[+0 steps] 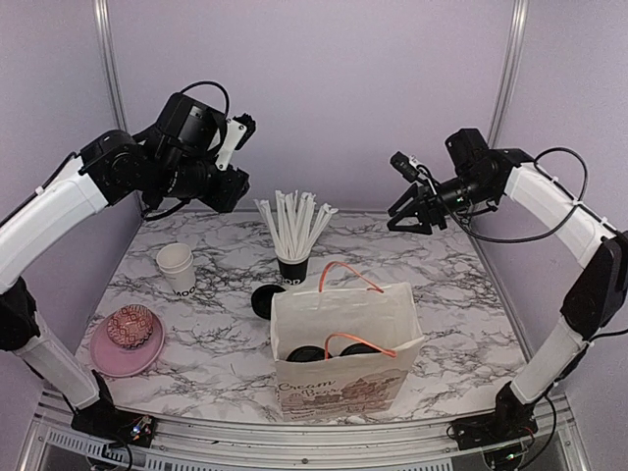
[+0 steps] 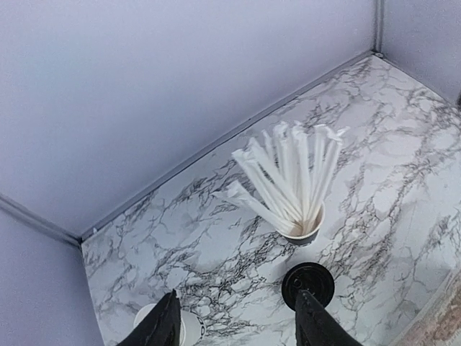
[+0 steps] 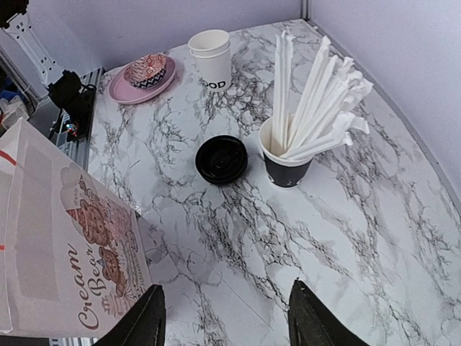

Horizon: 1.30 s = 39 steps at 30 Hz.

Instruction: Pack the takeout coffee

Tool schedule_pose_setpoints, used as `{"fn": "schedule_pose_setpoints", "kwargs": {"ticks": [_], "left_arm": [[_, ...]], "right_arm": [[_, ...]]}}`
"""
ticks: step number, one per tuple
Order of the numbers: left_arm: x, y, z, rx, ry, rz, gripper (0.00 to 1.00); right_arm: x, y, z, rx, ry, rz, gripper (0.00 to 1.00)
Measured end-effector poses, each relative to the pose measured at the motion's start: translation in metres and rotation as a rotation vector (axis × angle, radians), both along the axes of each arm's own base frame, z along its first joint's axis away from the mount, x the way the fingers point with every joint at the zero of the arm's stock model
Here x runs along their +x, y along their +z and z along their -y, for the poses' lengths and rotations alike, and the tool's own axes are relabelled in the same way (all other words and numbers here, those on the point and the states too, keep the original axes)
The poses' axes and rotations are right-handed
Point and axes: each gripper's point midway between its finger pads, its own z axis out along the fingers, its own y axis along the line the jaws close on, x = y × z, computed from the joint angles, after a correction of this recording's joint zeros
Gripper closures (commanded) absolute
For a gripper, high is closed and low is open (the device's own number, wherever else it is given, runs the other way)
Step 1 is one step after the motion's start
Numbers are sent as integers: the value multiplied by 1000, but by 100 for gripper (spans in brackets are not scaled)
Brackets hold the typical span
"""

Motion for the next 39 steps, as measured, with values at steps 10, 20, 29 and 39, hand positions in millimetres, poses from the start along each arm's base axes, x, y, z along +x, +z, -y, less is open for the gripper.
{"fn": "schedule_pose_setpoints", "kwargs": {"ticks": [10,20,29,39], "left_arm": [[88,-56,-23,-336,177,-181,69],[140,-103,-1,-506,171,-295,75],[157,-120,6,-578,173,-336,75],[160,-127,8,-577,176,-342,71]], "right_arm": [[23,-1,23,4,-124,13,43],[20,-8,24,3,-135,-1,43],[21,-9,24,3,-136,1,43],[21,-9,24,3,-136,1,44]]}}
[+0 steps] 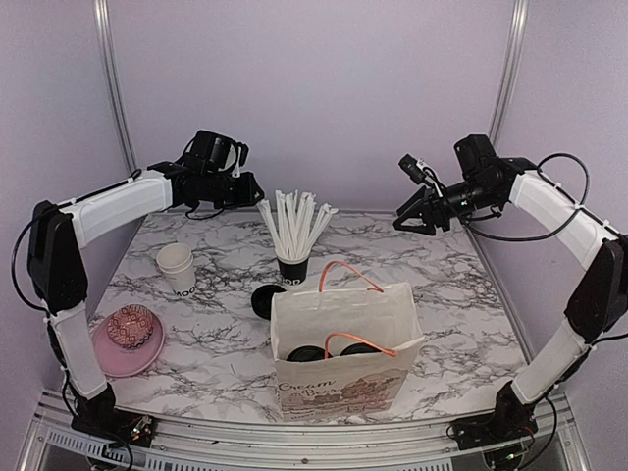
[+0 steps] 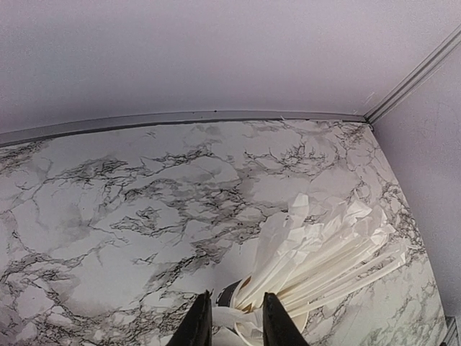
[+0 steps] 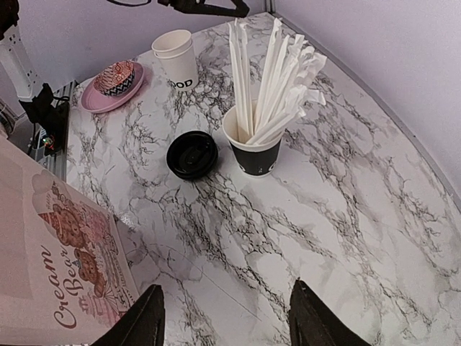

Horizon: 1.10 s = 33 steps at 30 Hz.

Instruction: Pack the takeout coffee

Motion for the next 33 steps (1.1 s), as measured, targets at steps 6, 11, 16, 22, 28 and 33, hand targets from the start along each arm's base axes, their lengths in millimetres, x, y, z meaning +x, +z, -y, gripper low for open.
{"fn": "schedule_pose_setpoints", "kwargs": {"ticks": [6,11,16,22,28,33], "left_arm": [[1,-1,-1,4,12,-1,77],[2,-2,-3,8,19,0,81],[3,-2,-5,15,30,4,74],[4,-3,-7,24,40,2,67],[4,-4,-8,28,45,3,76],[4,-5,-8,29,44,1,76]], "right_arm": [[0,0,0,0,0,0,44],[0,0,0,1,1,0,44],[0,-1,0,2,2,-3,44],[0,-1,0,2,3,-3,44],[0,-1,-1,2,3,-3,45],[0,0,-1,3,3,-3,45]]}}
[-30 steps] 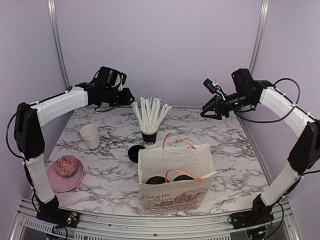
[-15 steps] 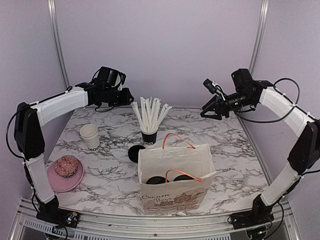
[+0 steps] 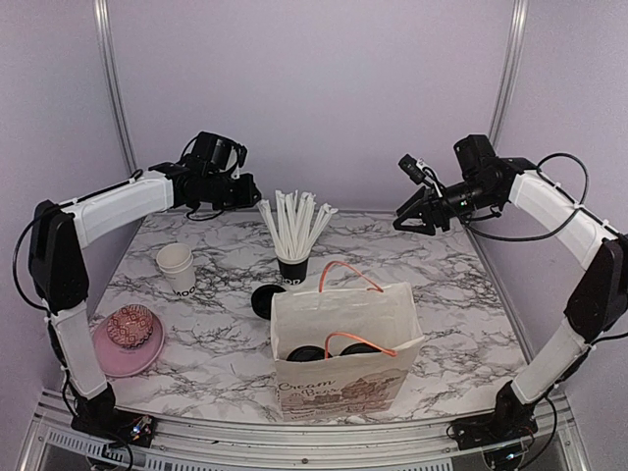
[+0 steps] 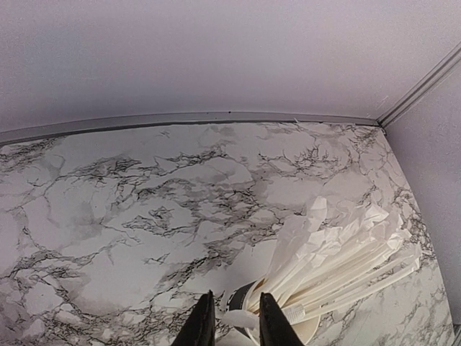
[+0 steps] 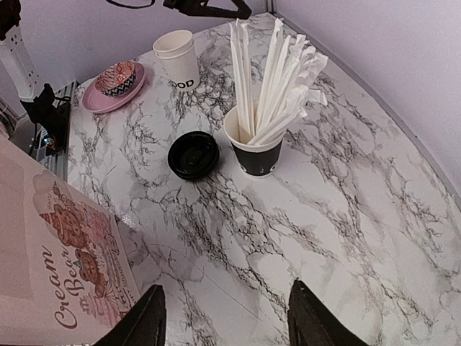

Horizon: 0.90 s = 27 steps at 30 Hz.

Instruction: Pack the takeout coffee

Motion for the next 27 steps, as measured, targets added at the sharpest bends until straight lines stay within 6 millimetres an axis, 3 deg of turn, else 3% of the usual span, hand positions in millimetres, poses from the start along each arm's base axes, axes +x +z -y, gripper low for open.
{"fn": "schedule_pose_setpoints", "kwargs": {"ticks": [4,13,17,21,27], "left_arm": [[1,-6,1,5,0,-10,74],[1,-8,1,6,-1,-16,98],[-2,-3,-1,19,2,-5,100],[-13,30,-10,20,20,49,100],[-47,120,-31,-23,37,224,100]], "right_arm": [[0,0,0,2,1,0,45],[0,0,0,2,1,0,45],[0,0,0,2,1,-1,46],[0,-1,0,1,1,-4,46],[3,-8,-1,-4,2,-22,46]]}}
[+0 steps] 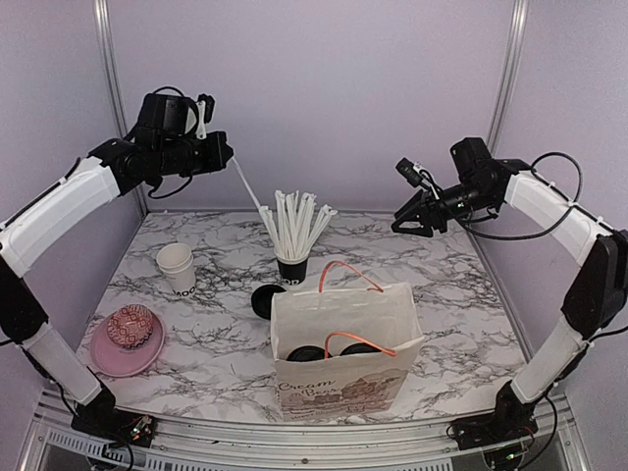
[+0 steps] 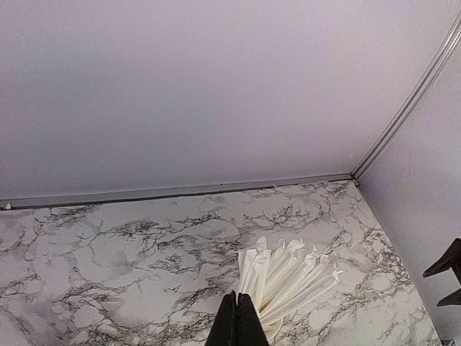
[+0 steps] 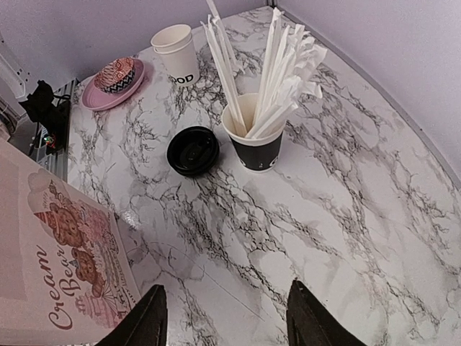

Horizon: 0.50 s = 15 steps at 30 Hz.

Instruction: Pack the takeout coffee

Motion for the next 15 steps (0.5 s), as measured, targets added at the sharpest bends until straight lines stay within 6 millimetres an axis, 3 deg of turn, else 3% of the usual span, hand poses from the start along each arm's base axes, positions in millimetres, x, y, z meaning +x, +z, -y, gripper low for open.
{"fn": "schedule_pose_setpoints", "kwargs": {"ticks": [5,8,9,15], "left_arm": [[-42,65,-11,-34,-30,138,100],[-78,101,-6,-74,-116,215,100],[-99,119,-3,-102,-172,251,100],[-173,168,6,-208,-387,341,100]], "right_arm": [[3,-8,-1,-6,0,-21,46],[4,-9,-1,-8,-1,-23,46],[4,-9,-1,-9,-2,-23,46],[6,-11,1,-20,-10,-20,47]]}}
